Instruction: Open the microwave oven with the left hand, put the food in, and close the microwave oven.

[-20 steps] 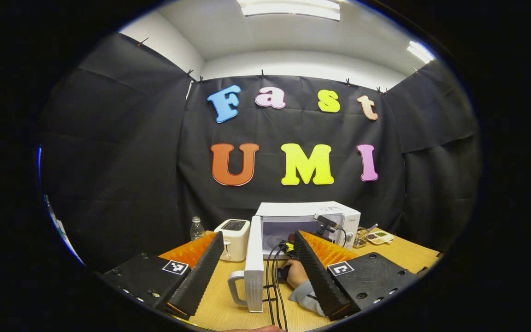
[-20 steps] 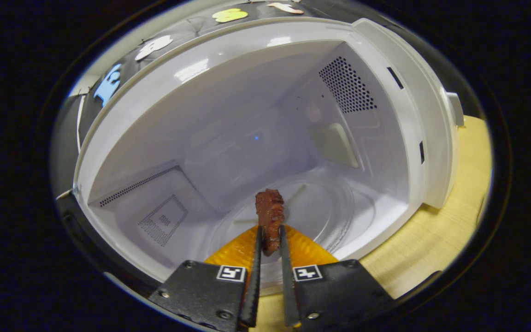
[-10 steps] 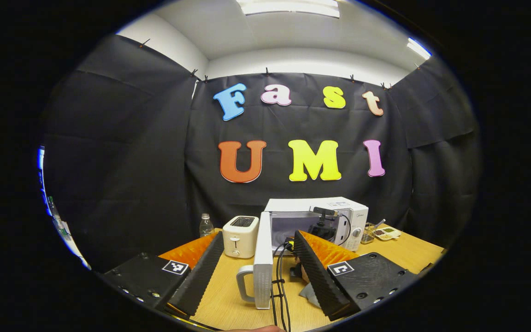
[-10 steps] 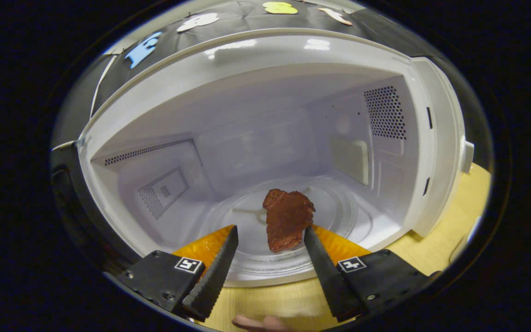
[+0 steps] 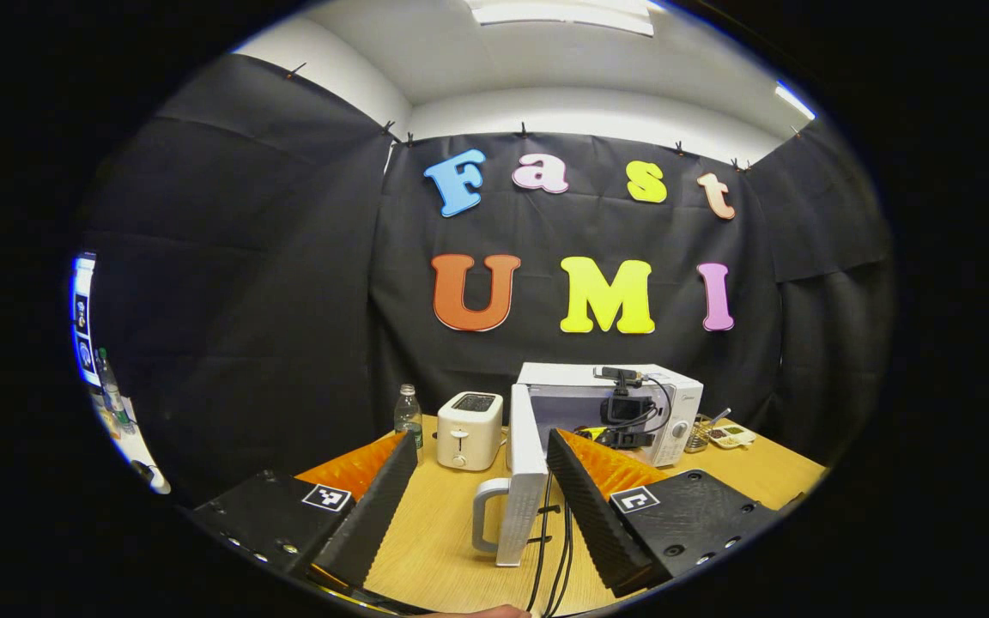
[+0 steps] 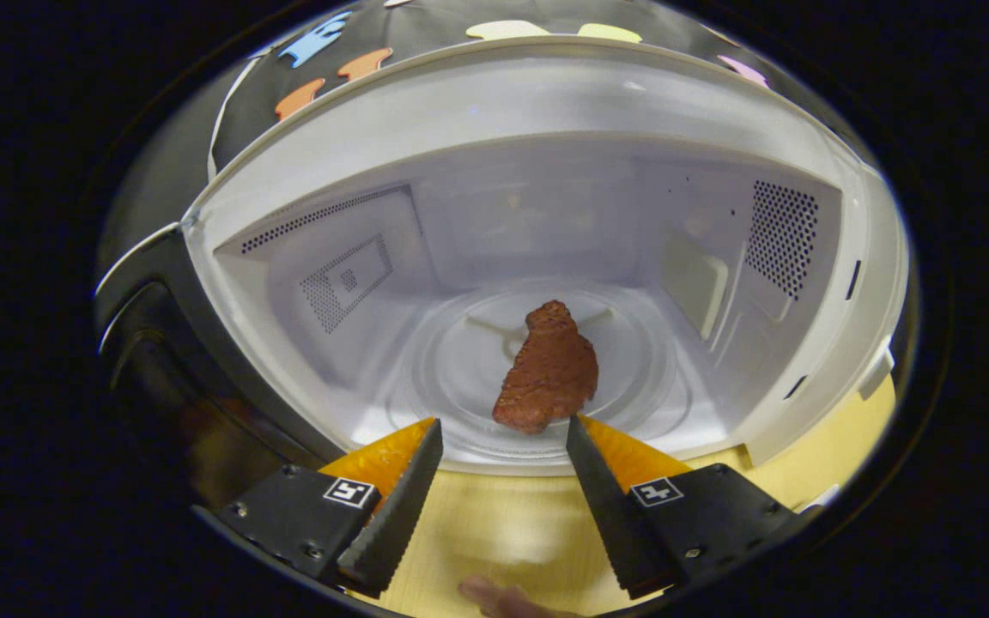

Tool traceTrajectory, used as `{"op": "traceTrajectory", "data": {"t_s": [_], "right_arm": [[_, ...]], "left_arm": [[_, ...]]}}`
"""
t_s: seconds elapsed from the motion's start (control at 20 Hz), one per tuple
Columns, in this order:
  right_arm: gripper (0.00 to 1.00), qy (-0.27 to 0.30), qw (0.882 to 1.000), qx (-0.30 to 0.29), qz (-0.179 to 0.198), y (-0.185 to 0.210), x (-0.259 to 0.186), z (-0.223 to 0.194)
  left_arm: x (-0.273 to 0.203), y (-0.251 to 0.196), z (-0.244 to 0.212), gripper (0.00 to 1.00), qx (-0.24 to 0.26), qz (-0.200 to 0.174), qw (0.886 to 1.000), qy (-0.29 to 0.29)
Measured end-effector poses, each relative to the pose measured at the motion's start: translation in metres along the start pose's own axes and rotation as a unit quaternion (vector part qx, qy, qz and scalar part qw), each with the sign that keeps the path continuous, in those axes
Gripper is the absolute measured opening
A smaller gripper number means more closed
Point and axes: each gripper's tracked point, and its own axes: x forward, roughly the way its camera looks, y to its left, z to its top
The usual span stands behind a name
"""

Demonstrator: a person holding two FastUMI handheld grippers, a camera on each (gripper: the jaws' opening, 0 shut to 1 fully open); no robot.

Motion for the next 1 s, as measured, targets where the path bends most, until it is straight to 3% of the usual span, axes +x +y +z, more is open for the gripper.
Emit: {"op": "traceTrajectory", "data": {"t_s": [0.2,0.25,0.3,0.35,0.4,0.45,0.5,0.55,0.6,0.65,0.7,0.75,0.8,0.85,0.9,0.95,1.0], "right_arm": [[0.93,-0.019,0.999,-0.002,0.031,-0.004,-0.051,0.010],[0.87,-0.033,0.999,-0.010,0.039,-0.006,-0.067,0.017],[0.87,-0.050,0.998,-0.018,0.038,-0.011,-0.086,0.024],[0.93,-0.068,0.996,-0.032,0.041,-0.016,-0.106,0.031],[0.86,-0.086,0.994,-0.043,0.043,-0.021,-0.129,0.038],[0.93,-0.104,0.992,-0.049,0.046,-0.026,-0.152,0.045],[0.93,-0.123,0.990,-0.054,0.049,-0.032,-0.179,0.049],[0.87,-0.141,0.987,-0.057,0.051,-0.039,-0.204,0.054],[0.93,-0.160,0.984,-0.061,0.053,-0.047,-0.232,0.057],[0.87,-0.181,0.980,-0.064,0.053,-0.053,-0.258,0.059],[0.93,-0.203,0.975,-0.068,0.053,-0.059,-0.286,0.061],[0.86,-0.220,0.971,-0.077,0.056,-0.063,-0.310,0.062],[0.86,-0.236,0.967,-0.083,0.054,-0.069,-0.332,0.060],[0.86,-0.252,0.963,-0.081,0.053,-0.074,-0.355,0.060],[0.86,-0.262,0.961,-0.076,0.049,-0.082,-0.377,0.058],[0.95,-0.273,0.958,-0.071,0.050,-0.088,-0.397,0.056],[0.86,-0.285,0.955,-0.067,0.055,-0.092,-0.418,0.056]], "left_arm": [[-0.003,0.010,-0.008,0.94,-0.013,-0.008,1.000,0.006],[-0.002,0.011,-0.010,0.94,-0.019,-0.011,1.000,0.007],[-0.002,0.012,-0.014,0.94,-0.026,-0.014,1.000,0.011],[-0.001,0.013,-0.018,0.94,-0.031,-0.017,0.999,0.015],[0.000,0.015,-0.019,0.94,-0.035,-0.017,0.999,0.016],[0.001,0.018,-0.020,0.94,-0.038,-0.017,0.999,0.016],[0.003,0.020,-0.021,0.81,-0.040,-0.017,0.999,0.015],[0.004,0.024,-0.020,0.90,-0.038,-0.011,0.999,0.014],[0.007,0.031,-0.020,0.75,-0.032,0.000,0.999,0.009],[0.008,0.035,-0.020,0.88,-0.034,0.003,0.999,0.011],[0.011,0.035,-0.021,0.82,-0.038,0.003,0.999,0.012],[0.013,0.035,-0.024,0.83,-0.042,-0.002,0.999,0.018],[0.013,0.038,-0.028,0.43,-0.047,-0.002,0.999,0.023],[0.014,0.043,-0.028,0.24,-0.044,0.006,0.999,0.021],[0.016,0.053,-0.025,0.37,-0.036,0.019,0.999,0.015],[0.017,0.066,-0.022,0.09,-0.030,0.038,0.999,0.006],[0.017,0.071,-0.020,0.14,-0.028,0.046,0.999,-0.003]]}}
